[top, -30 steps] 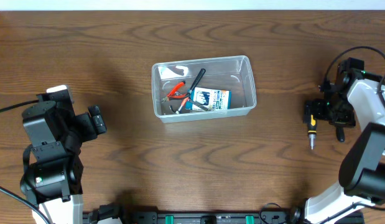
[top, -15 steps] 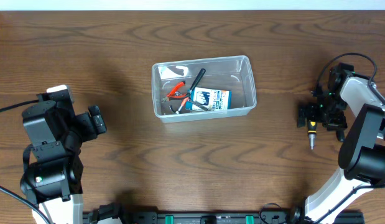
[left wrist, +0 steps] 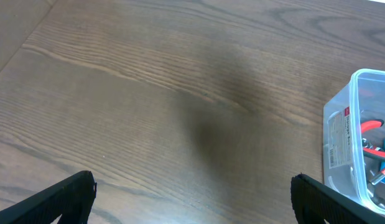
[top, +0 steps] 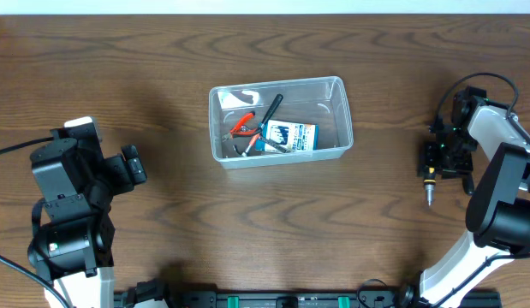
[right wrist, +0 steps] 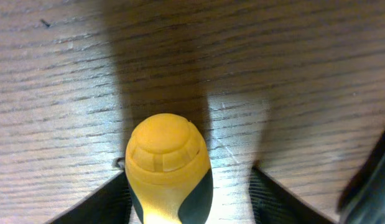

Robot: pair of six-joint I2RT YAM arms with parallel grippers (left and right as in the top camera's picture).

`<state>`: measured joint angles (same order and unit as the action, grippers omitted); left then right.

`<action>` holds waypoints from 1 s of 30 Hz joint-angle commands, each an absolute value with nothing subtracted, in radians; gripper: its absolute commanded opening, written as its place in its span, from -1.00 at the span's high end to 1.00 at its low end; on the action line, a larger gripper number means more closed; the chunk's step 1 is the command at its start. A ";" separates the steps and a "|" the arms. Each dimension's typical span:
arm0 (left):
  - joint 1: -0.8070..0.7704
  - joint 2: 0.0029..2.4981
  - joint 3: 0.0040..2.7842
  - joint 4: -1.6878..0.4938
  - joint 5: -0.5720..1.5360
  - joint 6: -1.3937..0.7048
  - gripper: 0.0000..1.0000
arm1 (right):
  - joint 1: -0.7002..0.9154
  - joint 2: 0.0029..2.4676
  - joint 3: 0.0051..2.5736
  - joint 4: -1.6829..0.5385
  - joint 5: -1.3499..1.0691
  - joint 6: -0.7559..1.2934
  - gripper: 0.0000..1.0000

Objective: Pack container
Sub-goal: 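Lower right gripper and grasp the stubby yellow-handled screwdriver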

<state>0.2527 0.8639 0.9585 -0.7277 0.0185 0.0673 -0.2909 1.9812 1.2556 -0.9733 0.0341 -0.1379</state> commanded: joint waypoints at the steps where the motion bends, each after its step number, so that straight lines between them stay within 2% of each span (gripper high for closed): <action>1: 0.256 0.868 0.954 -0.722 0.007 0.078 -0.96 | -0.286 2.024 1.247 -0.965 0.048 -0.124 0.03; 5: 0.256 0.868 0.954 -0.719 0.007 0.078 -0.96 | -0.286 2.024 1.247 -0.965 0.048 -0.117 0.19; 7: 0.256 0.868 0.954 -0.719 0.007 0.078 -0.96 | -0.287 2.024 1.247 -0.964 0.048 -0.117 0.34; 9: 0.256 0.868 0.954 -0.719 0.007 0.078 -0.96 | -0.286 2.024 1.247 -0.964 0.048 -0.117 0.37; 11: 0.256 0.868 0.954 -0.719 0.007 0.078 -0.96 | -0.286 2.024 1.247 -0.964 0.048 -0.117 0.49; 14: 0.256 0.868 0.954 -0.719 0.007 0.078 -0.96 | -0.287 2.024 1.247 -0.964 0.048 -0.117 0.78; 17: 0.256 0.868 0.954 -0.719 0.007 0.078 -0.96 | -0.286 2.024 1.247 -0.964 0.048 -0.110 0.81; 20: 0.256 0.868 0.954 -0.719 0.007 0.078 -0.96 | -0.286 2.024 1.247 -0.961 0.047 -0.109 0.93; 30: 0.256 0.868 0.954 -0.716 0.007 0.078 -0.96 | -0.286 2.024 1.247 -0.957 0.043 -0.102 0.97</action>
